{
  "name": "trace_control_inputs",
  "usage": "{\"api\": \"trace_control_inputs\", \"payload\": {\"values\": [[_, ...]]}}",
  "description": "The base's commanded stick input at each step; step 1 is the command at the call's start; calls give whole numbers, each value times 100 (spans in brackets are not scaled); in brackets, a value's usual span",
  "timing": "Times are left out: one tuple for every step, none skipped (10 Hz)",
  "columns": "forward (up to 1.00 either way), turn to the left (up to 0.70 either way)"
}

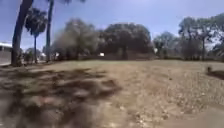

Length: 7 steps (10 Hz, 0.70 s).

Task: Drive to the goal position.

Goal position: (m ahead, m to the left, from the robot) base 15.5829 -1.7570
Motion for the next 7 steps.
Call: {"api": "trace_control_inputs", "payload": {"values": [[70, -20], [70, 0], [70, 0], [70, -2], [70, -24], [70, -15], [70, 0]]}}
